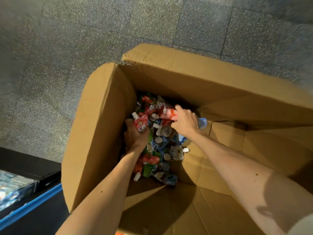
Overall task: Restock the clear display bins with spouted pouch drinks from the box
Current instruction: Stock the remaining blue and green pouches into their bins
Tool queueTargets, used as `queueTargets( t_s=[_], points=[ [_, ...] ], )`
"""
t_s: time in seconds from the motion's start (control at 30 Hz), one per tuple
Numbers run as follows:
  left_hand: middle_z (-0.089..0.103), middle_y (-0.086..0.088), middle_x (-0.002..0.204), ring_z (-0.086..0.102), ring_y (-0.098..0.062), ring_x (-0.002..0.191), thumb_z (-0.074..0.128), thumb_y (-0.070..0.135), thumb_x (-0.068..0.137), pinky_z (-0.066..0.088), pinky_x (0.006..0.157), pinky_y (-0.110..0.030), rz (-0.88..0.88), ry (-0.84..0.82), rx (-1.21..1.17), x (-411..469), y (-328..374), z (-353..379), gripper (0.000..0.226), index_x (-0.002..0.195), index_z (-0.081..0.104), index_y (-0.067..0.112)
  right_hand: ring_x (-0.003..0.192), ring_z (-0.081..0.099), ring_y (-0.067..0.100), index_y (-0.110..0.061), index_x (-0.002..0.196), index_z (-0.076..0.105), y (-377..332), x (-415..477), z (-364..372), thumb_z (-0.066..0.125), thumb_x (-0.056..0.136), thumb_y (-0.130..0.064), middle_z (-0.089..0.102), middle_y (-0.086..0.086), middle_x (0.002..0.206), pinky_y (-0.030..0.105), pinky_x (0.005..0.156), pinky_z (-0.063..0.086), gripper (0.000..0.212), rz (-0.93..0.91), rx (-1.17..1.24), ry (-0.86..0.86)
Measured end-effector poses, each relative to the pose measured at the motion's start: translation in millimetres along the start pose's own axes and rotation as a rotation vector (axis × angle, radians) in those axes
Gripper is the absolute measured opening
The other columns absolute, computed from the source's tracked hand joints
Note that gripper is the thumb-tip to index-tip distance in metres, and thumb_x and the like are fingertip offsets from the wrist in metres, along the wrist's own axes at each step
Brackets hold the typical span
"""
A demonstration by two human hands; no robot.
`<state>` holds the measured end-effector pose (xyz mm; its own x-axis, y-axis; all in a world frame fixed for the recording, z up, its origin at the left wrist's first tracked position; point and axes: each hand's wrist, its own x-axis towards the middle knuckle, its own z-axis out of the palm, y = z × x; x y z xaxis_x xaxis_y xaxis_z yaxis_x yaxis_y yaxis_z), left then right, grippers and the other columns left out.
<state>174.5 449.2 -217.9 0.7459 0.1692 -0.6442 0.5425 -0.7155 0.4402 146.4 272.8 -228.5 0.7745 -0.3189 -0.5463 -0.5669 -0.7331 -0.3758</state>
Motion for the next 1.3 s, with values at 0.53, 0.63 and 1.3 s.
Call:
queueTargets(
  t_s=[0.53, 0.63, 1.3],
  points=[
    [0.069, -0.005, 0.112, 0.073, -0.02, 0.092, 0.087, 0.02, 0.074, 0.061, 0.079, -0.045, 0.262, -0.44, -0.501, -140, 54, -122, 0.059, 0.121, 0.051, 0.027, 0.077, 0.073, 0.017, -0.014, 0.096, 0.071, -48, -162, -120, 0.081, 0.079, -0.016, 0.076, 0.006, 0.088, 0.033, 0.077, 0.058, 0.02, 0.216, 1.202, -0.118],
    [0.07, -0.007, 0.115, 0.072, -0.023, 0.096, 0.087, 0.021, 0.073, 0.06, 0.078, -0.041, 0.377, -0.415, -0.561, -179, 57, -155, 0.06, 0.123, 0.054, 0.025, 0.074, 0.073, 0.02, -0.012, 0.101, 0.072, -76, -196, -154, 0.079, 0.08, -0.016, 0.076, 0.009, 0.088, 0.034, 0.072, 0.058, 0.023, 0.072, 1.239, -0.193],
    [0.074, -0.009, 0.106, 0.07, -0.022, 0.095, 0.085, 0.032, 0.072, 0.058, 0.086, -0.037, 0.81, 0.623, -0.856, -578, -134, -397, 0.05, 0.115, 0.066, 0.013, 0.093, 0.068, 0.029, -0.011, 0.111, 0.074, -287, -588, -168, 0.062, 0.084, -0.029, 0.069, 0.017, 0.11, 0.041, 0.077, 0.055, 0.035, -0.896, 1.095, -1.178]
  ],
)
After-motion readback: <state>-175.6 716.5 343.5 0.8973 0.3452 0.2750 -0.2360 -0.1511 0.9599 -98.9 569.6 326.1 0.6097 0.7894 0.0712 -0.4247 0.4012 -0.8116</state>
